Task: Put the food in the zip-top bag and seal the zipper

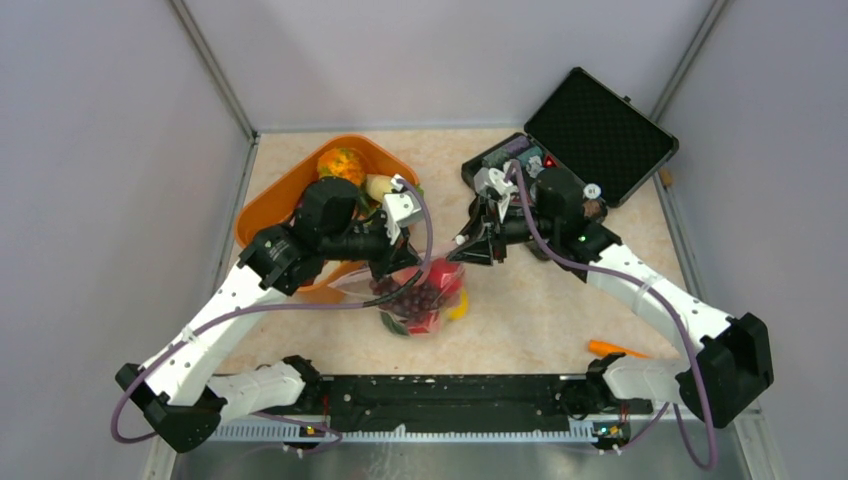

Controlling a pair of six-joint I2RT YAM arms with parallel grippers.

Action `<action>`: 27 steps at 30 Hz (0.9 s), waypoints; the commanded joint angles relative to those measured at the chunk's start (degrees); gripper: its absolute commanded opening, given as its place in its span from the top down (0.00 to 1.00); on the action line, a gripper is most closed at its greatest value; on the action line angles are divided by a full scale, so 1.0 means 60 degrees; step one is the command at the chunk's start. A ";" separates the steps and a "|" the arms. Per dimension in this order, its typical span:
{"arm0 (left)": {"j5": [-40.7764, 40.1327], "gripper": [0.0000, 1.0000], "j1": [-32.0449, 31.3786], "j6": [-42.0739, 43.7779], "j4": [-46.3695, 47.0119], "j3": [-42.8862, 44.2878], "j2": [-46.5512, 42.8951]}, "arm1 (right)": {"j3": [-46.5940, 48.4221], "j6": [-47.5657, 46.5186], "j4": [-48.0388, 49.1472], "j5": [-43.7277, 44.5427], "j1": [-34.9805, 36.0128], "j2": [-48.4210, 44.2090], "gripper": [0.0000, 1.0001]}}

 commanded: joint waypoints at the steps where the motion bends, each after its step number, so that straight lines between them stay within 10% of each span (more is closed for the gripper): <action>1: -0.0504 1.00 -0.0139 0.0285 0.0742 0.0332 -0.0235 | -0.0114 0.0040 0.0381 -0.0220 -0.0056 -0.0303 0.76; 8: -0.0650 1.00 -0.0155 0.0350 0.0892 0.0264 -0.0322 | -0.0571 0.0044 0.0706 -0.0021 -0.0054 -0.0573 0.64; 17: -0.0695 1.00 -0.0165 0.0370 0.0793 0.0136 -0.0453 | -0.0732 0.0488 0.1510 0.0104 -0.0056 -0.0428 0.96; 25: -0.0770 1.00 -0.0168 0.0336 0.0911 0.0014 -0.0564 | -0.1034 0.0623 0.1875 0.0437 -0.0056 -0.0757 1.00; 27: -0.0692 0.69 -0.0162 0.0197 0.0943 -0.0006 -0.0521 | -0.1067 0.0781 0.2022 0.0554 -0.0056 -0.0804 1.00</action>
